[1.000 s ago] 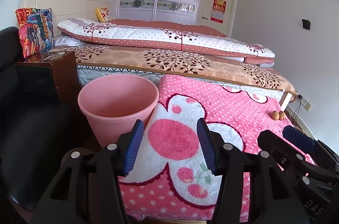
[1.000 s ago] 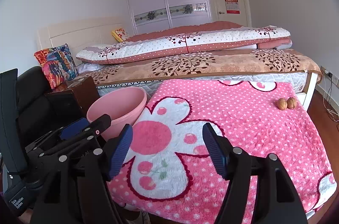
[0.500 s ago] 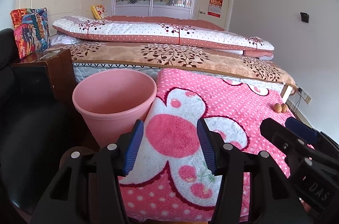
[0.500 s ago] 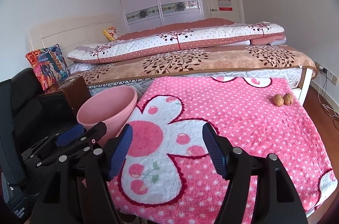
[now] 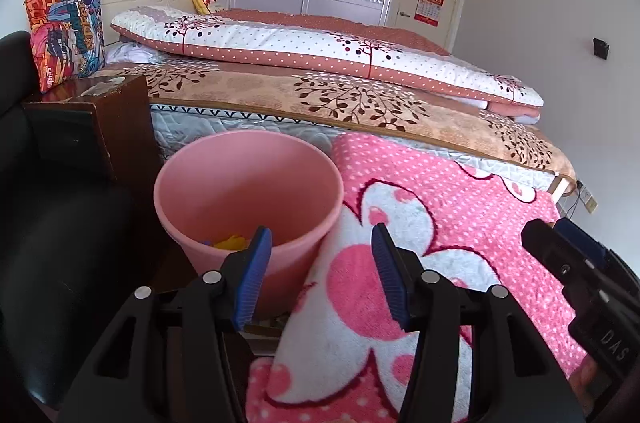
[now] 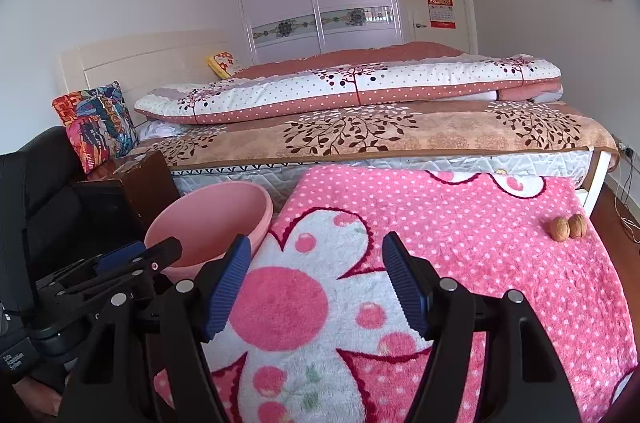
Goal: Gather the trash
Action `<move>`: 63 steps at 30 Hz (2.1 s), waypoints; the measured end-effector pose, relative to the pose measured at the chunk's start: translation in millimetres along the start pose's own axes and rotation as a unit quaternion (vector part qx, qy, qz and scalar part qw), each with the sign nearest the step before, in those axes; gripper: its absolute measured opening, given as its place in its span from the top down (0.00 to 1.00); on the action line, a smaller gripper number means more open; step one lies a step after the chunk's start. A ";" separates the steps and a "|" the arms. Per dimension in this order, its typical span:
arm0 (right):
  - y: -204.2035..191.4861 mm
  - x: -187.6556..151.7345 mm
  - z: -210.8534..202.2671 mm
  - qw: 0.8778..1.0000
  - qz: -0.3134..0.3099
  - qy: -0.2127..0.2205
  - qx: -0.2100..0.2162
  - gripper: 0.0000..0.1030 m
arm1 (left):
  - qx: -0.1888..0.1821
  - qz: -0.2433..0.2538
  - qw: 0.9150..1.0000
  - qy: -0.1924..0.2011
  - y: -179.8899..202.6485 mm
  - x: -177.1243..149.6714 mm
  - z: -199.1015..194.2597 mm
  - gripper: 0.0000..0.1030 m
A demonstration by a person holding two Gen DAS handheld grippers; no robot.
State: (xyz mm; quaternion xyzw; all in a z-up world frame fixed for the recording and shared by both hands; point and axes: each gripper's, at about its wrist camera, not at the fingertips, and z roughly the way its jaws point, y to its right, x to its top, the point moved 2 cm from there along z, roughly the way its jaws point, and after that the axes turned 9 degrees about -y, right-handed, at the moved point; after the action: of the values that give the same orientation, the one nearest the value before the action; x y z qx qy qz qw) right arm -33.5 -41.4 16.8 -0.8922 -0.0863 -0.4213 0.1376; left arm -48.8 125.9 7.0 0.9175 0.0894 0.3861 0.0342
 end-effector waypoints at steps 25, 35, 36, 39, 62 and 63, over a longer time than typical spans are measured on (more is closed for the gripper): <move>-20.7 -7.7 30.3 0.998 -0.024 -0.039 0.032 0.35 | 0.036 0.002 0.999 0.003 -13.4 -1.2 5.1 0.58; -21.0 -8.1 27.9 0.998 -0.025 -0.035 0.038 0.35 | 0.045 0.008 0.999 0.005 -12.0 -3.5 3.2 0.58; -20.9 -7.9 27.6 0.998 -0.025 -0.034 0.038 0.35 | 0.045 0.008 0.999 0.005 -11.9 -3.7 3.2 0.58; -19.1 -6.5 26.8 0.999 -0.022 -0.032 0.038 0.35 | 0.046 0.009 0.999 0.005 -11.8 -3.8 2.9 0.58; -22.4 0.4 27.2 0.998 -0.029 -0.037 0.041 0.34 | 0.045 0.006 0.999 0.003 -15.6 -4.5 2.1 0.58; -22.5 0.5 27.1 0.998 -0.030 -0.038 0.041 0.34 | 0.046 0.006 0.999 0.003 -15.6 -4.6 2.1 0.58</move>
State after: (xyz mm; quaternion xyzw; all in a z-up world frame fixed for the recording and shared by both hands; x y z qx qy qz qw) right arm -19.6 -11.4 4.6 -0.8981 -0.1351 -0.3875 0.1582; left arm -52.6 140.4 0.3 0.9174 0.1016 0.3846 -0.0104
